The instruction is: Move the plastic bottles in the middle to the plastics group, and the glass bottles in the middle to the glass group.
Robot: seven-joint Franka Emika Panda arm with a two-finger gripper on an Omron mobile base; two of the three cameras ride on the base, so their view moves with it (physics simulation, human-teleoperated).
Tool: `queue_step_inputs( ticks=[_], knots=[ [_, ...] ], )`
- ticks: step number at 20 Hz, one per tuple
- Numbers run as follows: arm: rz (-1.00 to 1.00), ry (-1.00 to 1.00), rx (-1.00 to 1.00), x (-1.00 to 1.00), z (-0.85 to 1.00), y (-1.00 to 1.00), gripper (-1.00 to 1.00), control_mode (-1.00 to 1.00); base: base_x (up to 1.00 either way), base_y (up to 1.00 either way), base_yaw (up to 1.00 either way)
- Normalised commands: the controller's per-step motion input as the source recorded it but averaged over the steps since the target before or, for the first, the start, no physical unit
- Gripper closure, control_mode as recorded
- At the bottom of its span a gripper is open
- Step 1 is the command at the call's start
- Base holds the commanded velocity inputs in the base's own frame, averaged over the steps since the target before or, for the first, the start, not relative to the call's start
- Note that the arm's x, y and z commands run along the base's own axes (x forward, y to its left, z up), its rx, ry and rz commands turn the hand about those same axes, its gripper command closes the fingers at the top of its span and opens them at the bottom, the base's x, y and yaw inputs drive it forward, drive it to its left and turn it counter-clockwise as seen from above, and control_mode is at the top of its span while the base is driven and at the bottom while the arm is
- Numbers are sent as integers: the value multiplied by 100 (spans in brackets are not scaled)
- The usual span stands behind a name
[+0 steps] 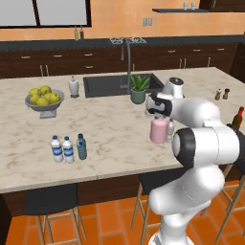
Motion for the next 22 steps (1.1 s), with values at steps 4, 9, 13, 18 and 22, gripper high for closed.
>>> queue_step_inputs(
  ticks=[4,9,13,18,22],
  knots=[
    [17,-6,0,-89,25,0,100,-100,0,0,0],
    [11,0,-1,-97,8,-14,100,-100,0,0,0],
    [0,0,-14,-78,0,-50,100,-100,0,0,0],
    [-3,4,-18,-12,1,-75,100,-100,0,0,0],
    [-9,1,-8,28,3,-78,100,-100,0,0,0]
  ],
)
